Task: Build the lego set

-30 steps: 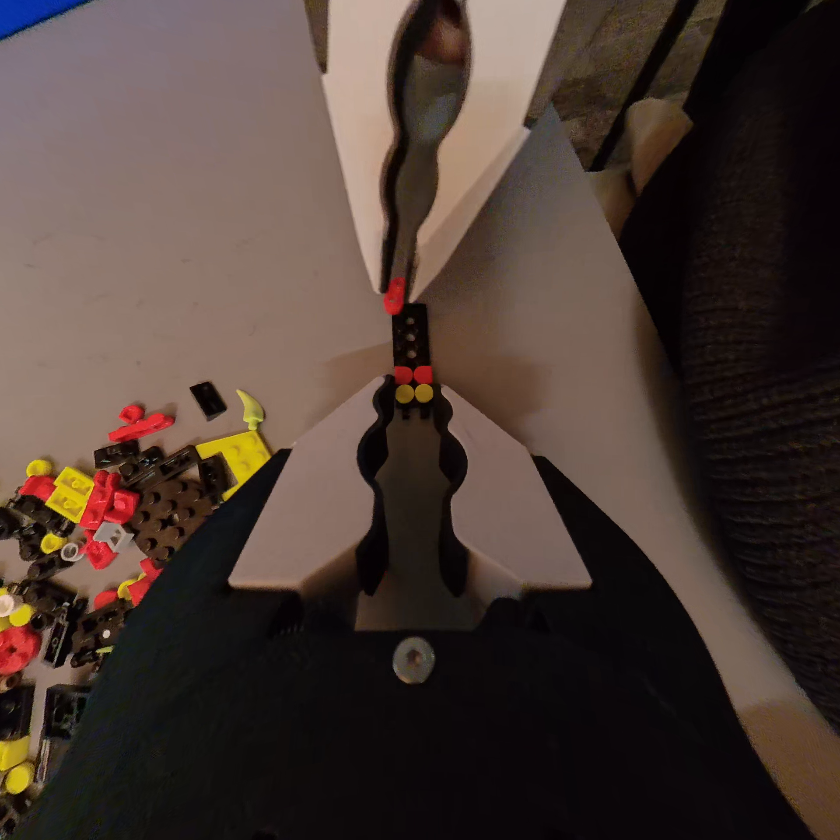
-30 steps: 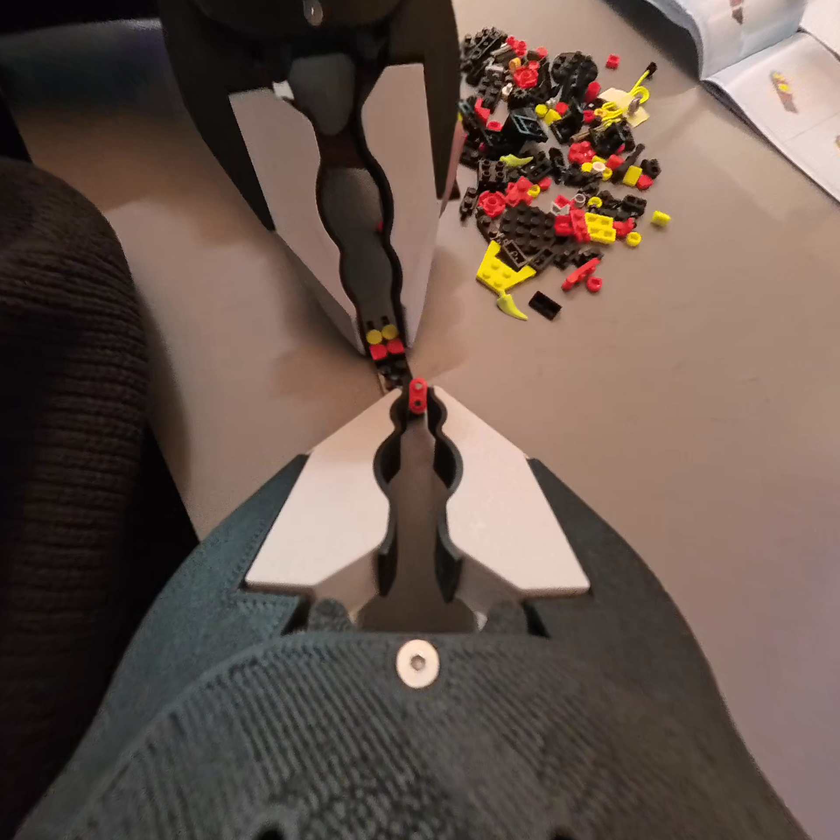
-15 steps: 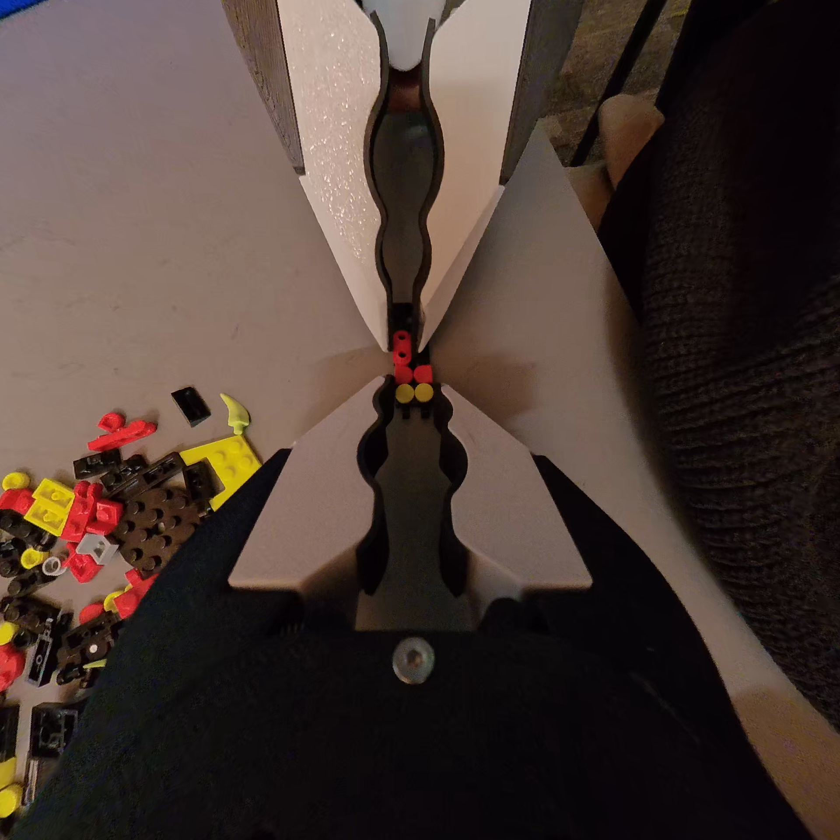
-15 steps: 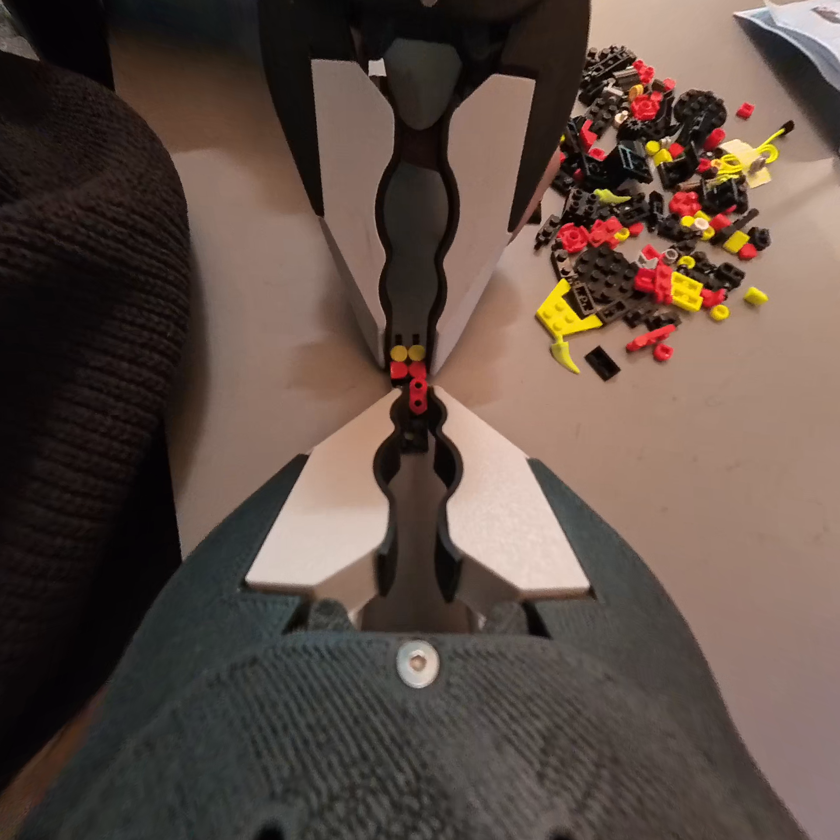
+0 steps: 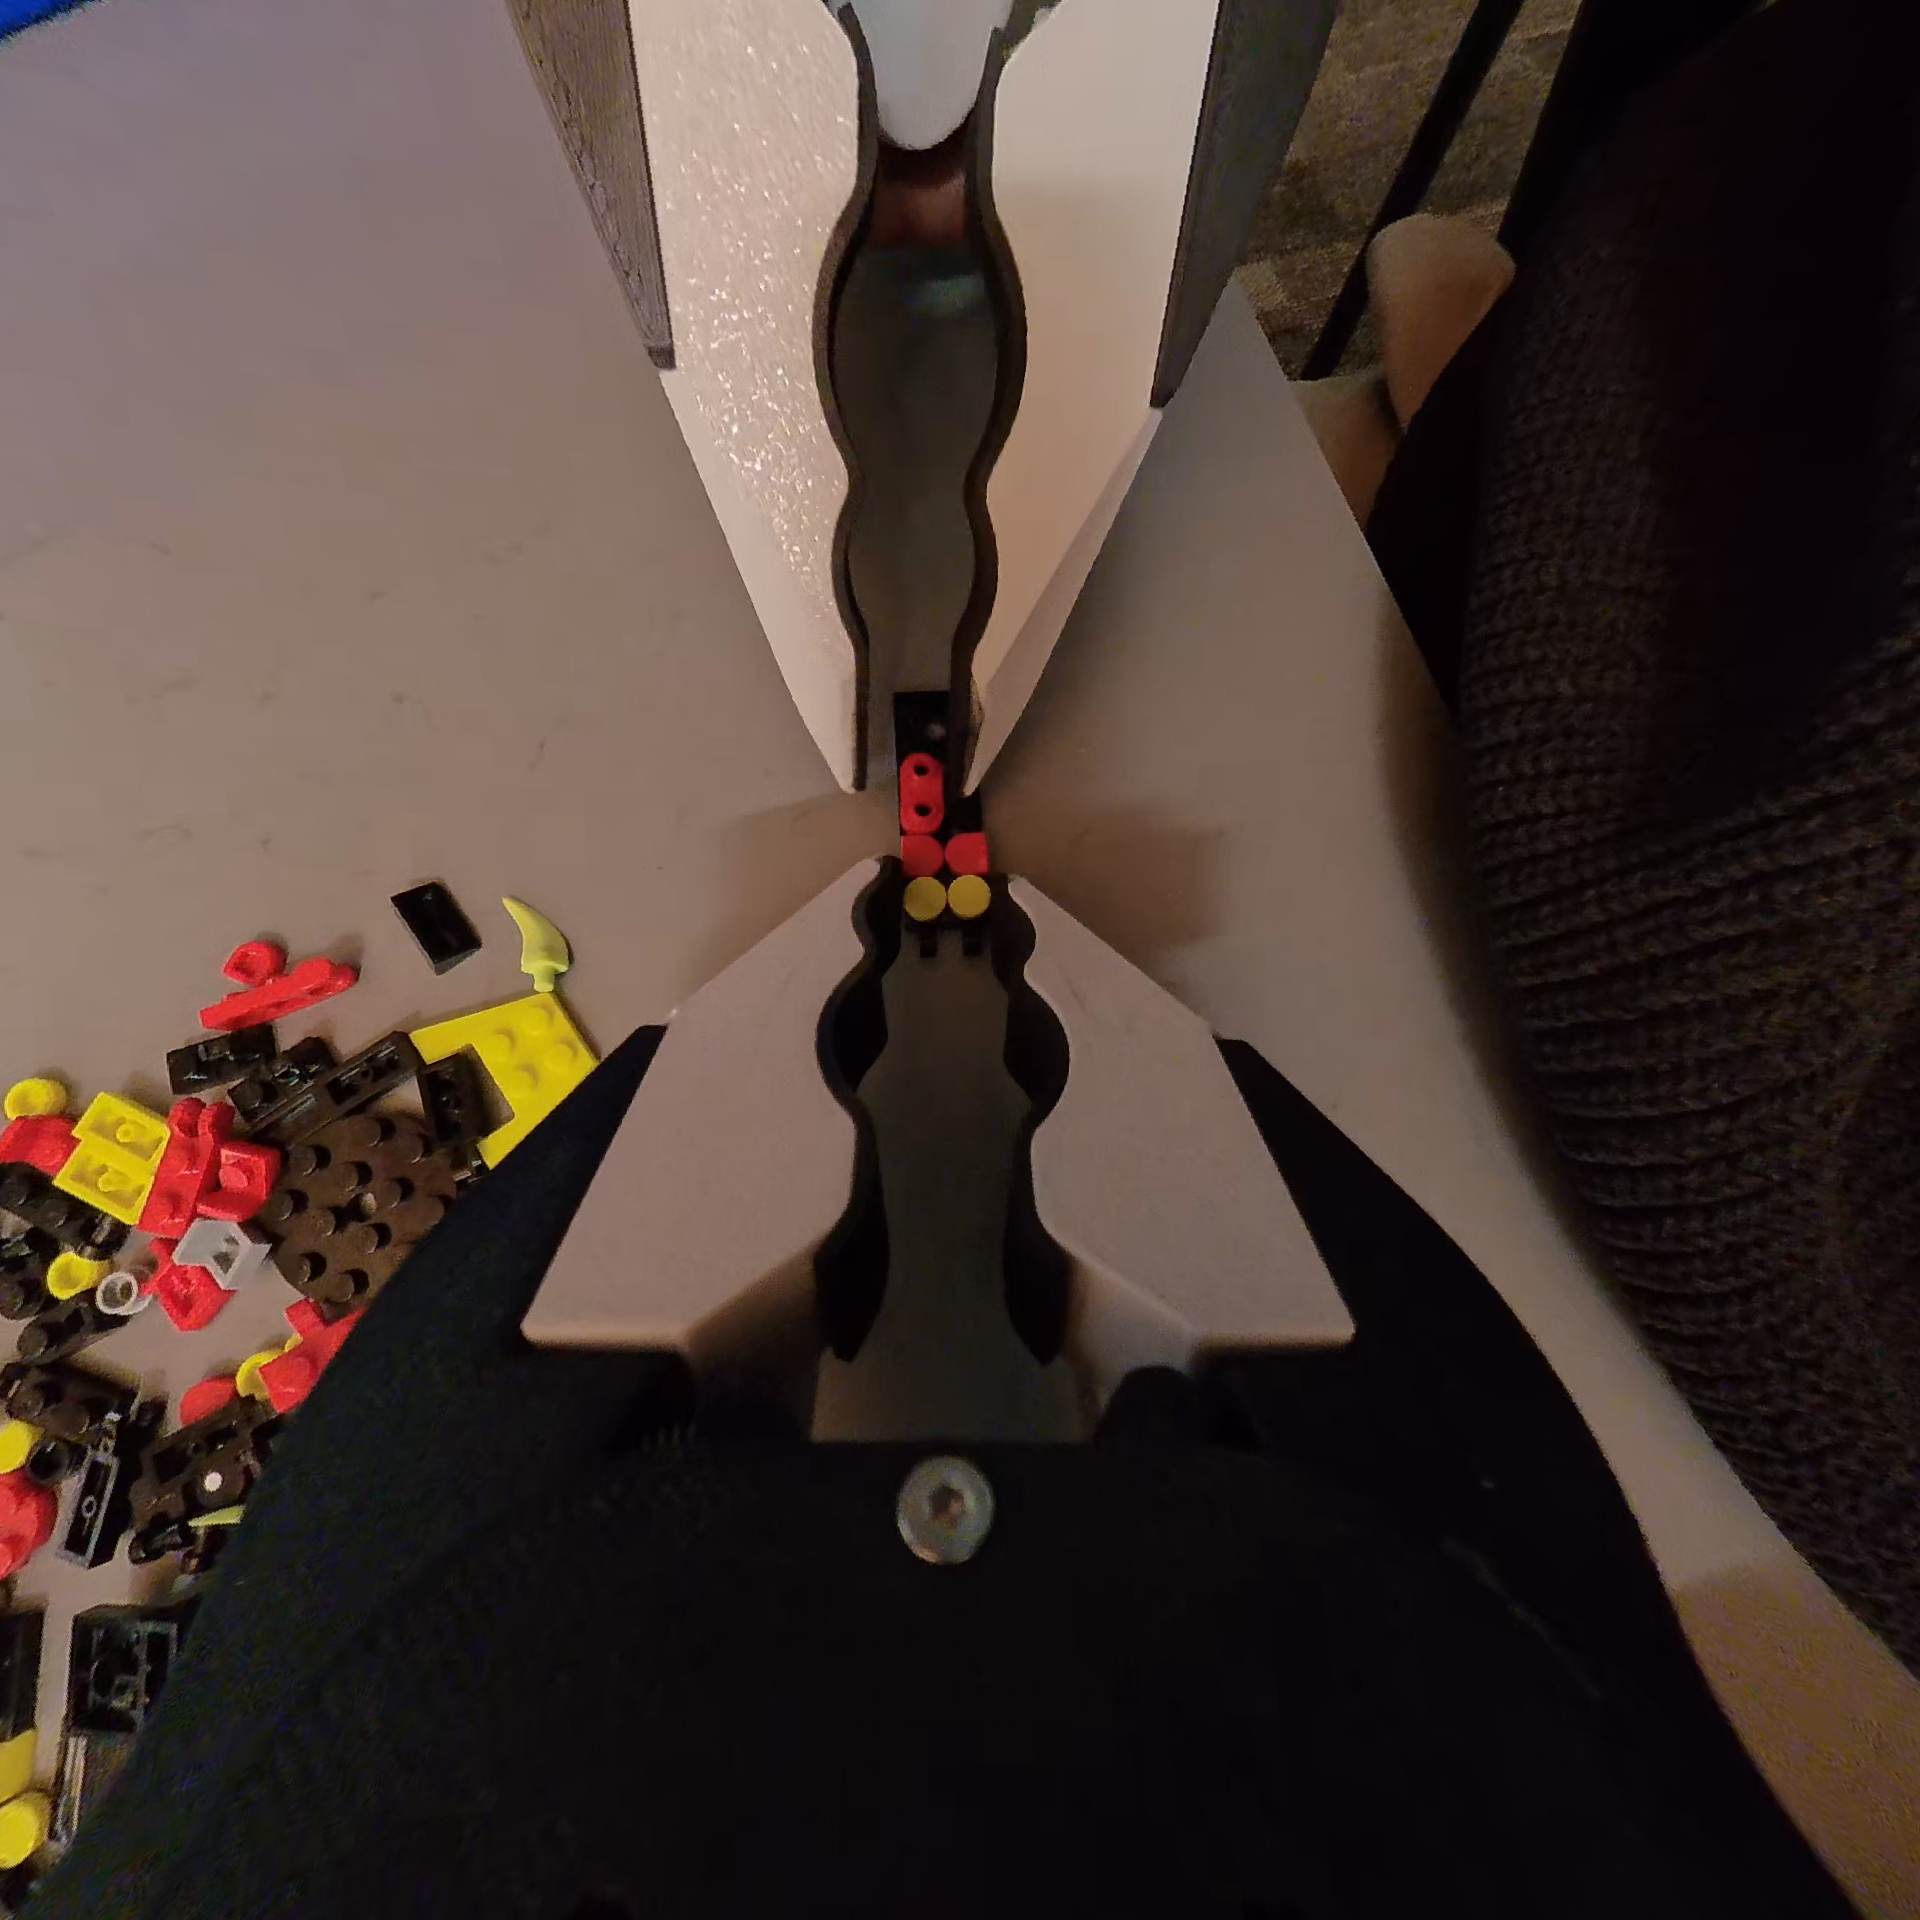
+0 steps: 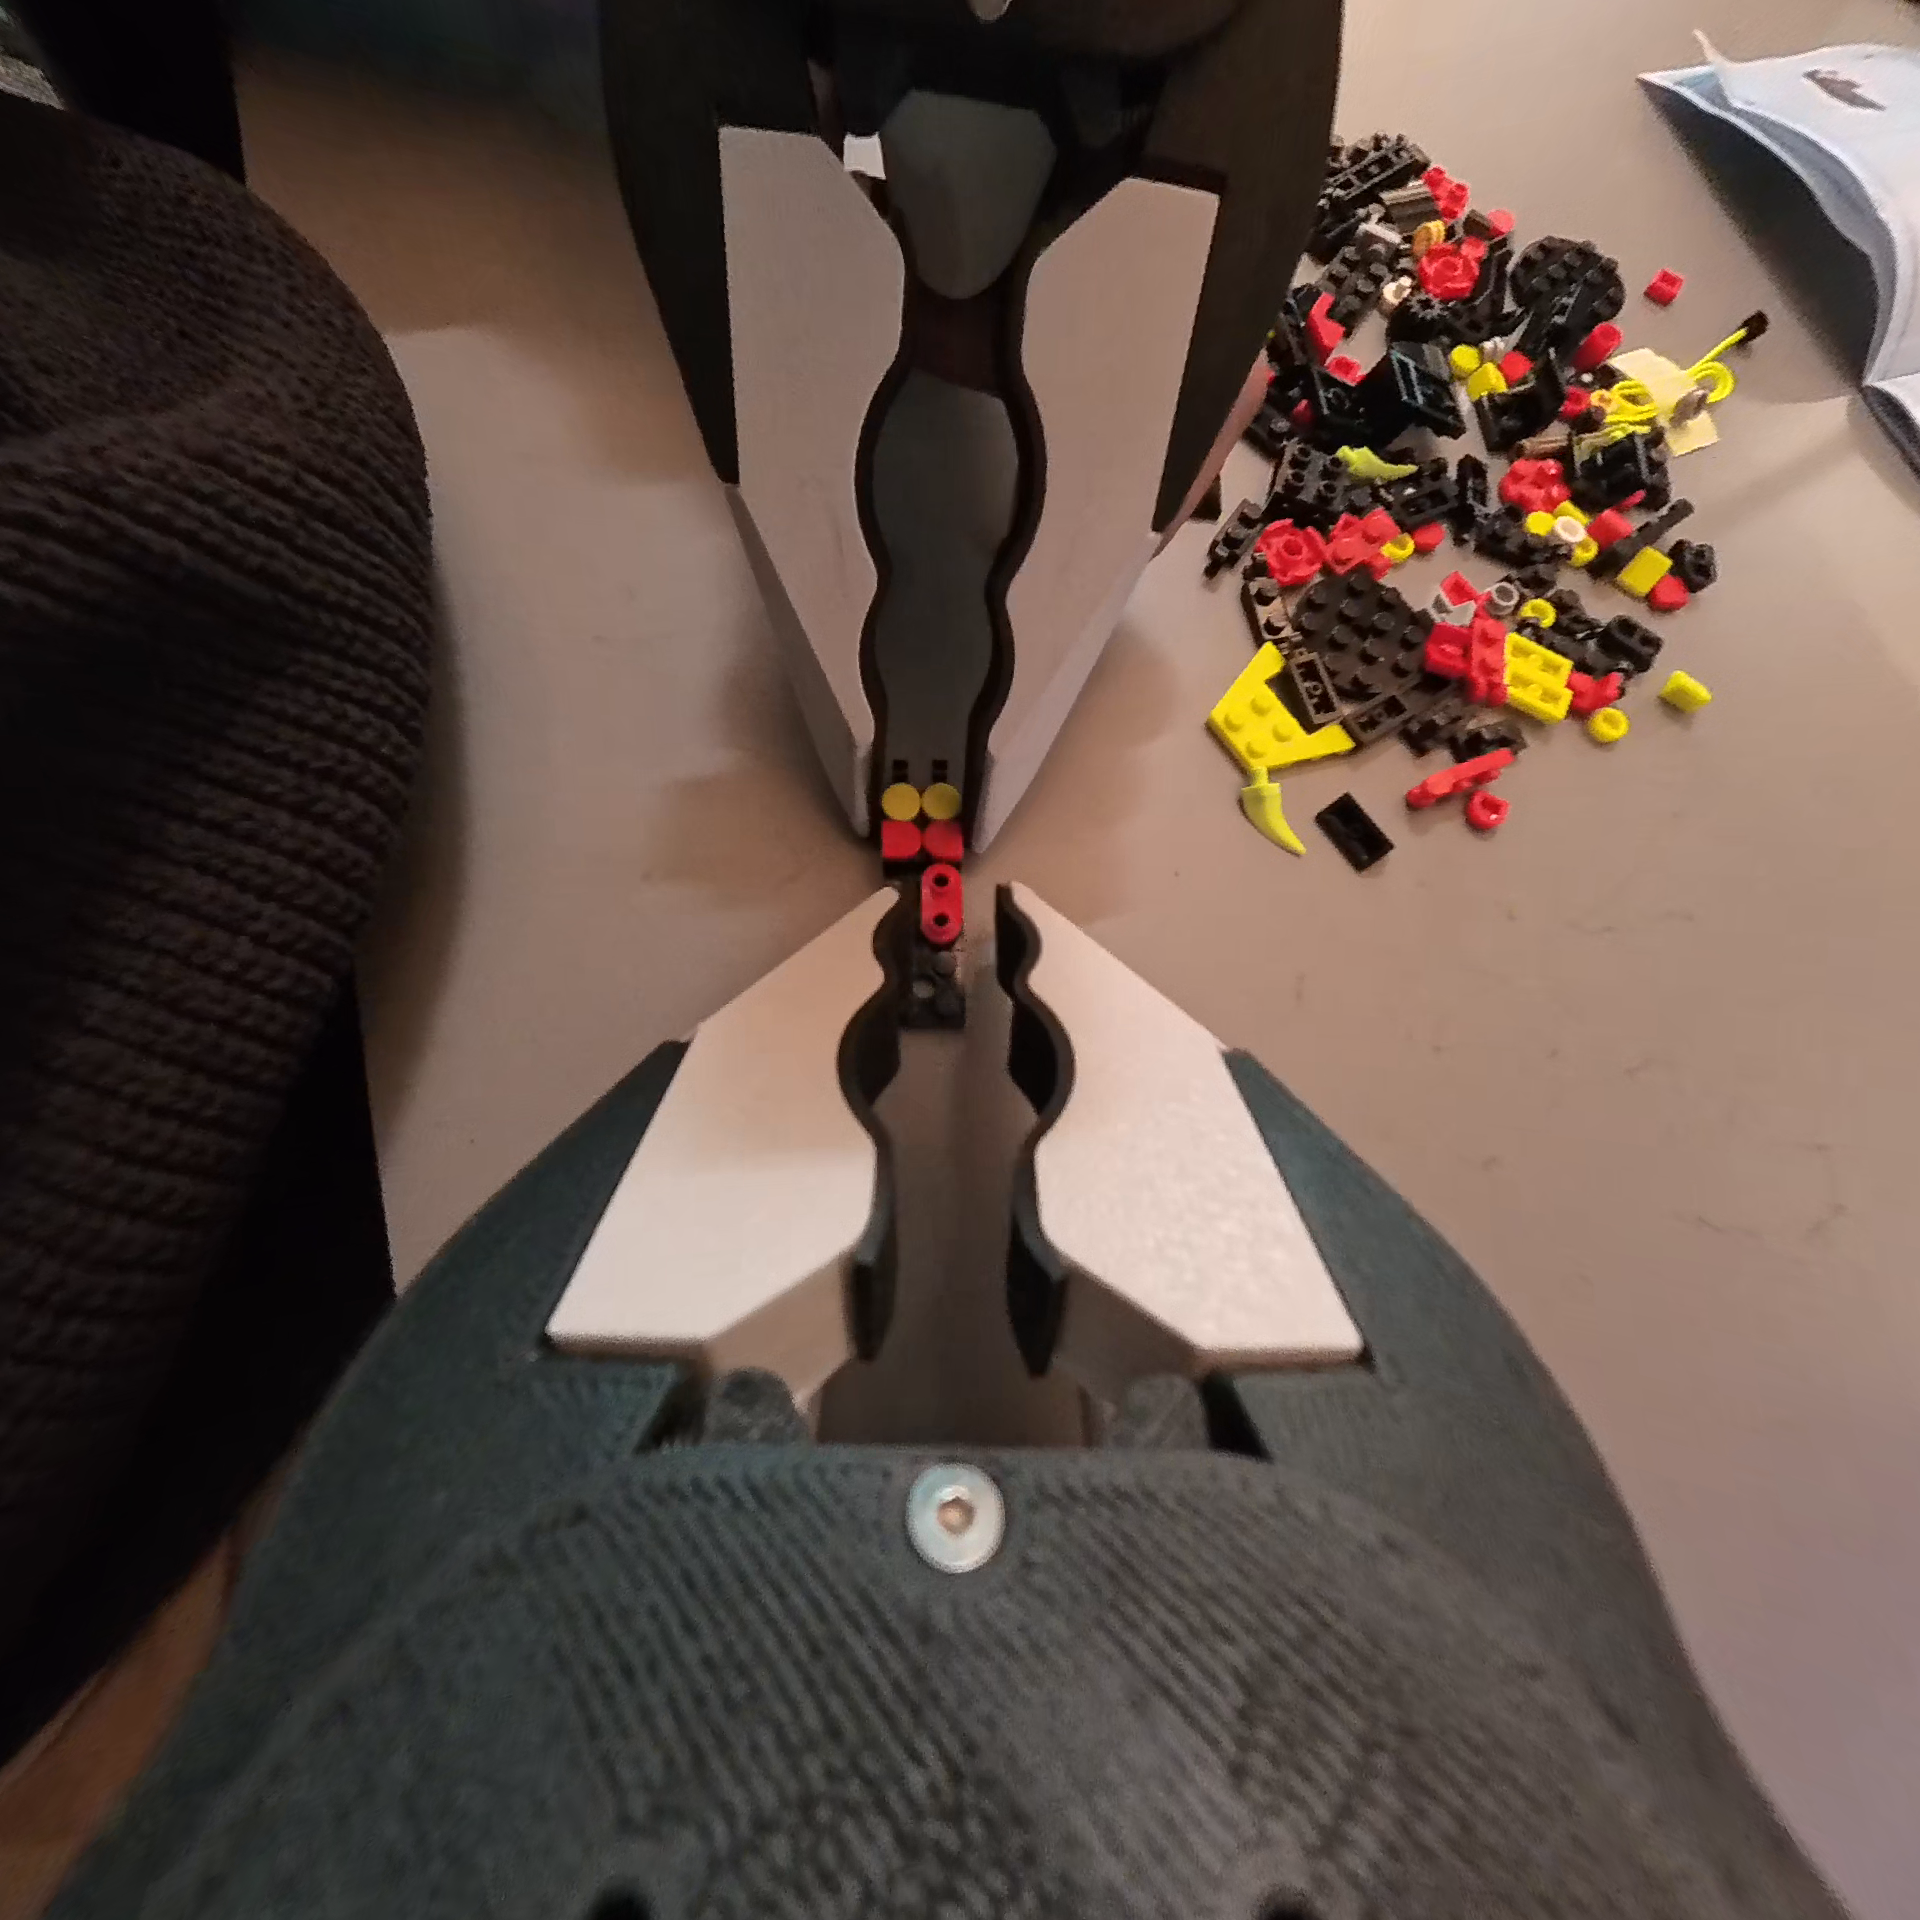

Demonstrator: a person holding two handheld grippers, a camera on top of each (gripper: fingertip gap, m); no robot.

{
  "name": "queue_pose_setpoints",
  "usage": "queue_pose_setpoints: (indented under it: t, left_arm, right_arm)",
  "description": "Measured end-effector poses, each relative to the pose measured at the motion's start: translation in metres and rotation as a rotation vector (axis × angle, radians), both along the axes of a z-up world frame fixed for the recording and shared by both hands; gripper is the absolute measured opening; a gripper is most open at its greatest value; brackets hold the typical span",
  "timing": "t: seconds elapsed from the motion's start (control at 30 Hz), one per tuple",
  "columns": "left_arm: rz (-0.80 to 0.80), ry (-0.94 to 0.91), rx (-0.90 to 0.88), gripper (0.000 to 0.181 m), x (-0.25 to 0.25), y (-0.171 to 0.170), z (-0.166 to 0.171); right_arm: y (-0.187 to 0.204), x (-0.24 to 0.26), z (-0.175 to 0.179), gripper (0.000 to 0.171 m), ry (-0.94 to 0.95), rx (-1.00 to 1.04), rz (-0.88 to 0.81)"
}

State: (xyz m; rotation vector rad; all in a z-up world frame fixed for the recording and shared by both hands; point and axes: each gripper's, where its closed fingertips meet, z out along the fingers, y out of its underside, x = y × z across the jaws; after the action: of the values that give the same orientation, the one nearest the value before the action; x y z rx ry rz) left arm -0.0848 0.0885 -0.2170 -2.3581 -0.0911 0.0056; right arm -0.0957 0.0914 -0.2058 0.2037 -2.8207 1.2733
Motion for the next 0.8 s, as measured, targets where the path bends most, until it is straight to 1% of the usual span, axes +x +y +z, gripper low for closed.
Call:
queue_pose_setpoints:
  t: [0.03, 0.2, 0.37, 0.7, 0.8]
  left_arm:
    - [0.0, 0.001, 0.0, 0.015, 0.0, 0.0, 0.0]
    - [0.0, 0.003, 0.0, 0.016, 0.0003, 0.0, 0.0003]
    - [0.0, 0.0, 0.0, 0.015, 0.0005, 0.0, 0.0004]
    - [0.001, -0.005, -0.001, 0.015, 0.0011, -0.0001, 0.0007]
    - [-0.004, -0.005, -0.001, 0.015, 0.0018, -0.0001, 0.0008]
  right_arm:
    - [0.0005, -0.0006, 0.0006, 0.014, -0.001, -0.001, -0.005]
    - [-0.0001, -0.0024, 0.0043, 0.006, -0.018, -0.022, -0.03]
    - [-0.0016, 0.001, 0.0021, 0.005, -0.059, -0.015, -0.029]
    - [-0.0016, 0.0013, -0.0016, 0.003, -0.079, 0.002, -0.031]
    - [-0.0025, 0.0014, -0.001, 0.0, -0.092, -0.003, -0.031]
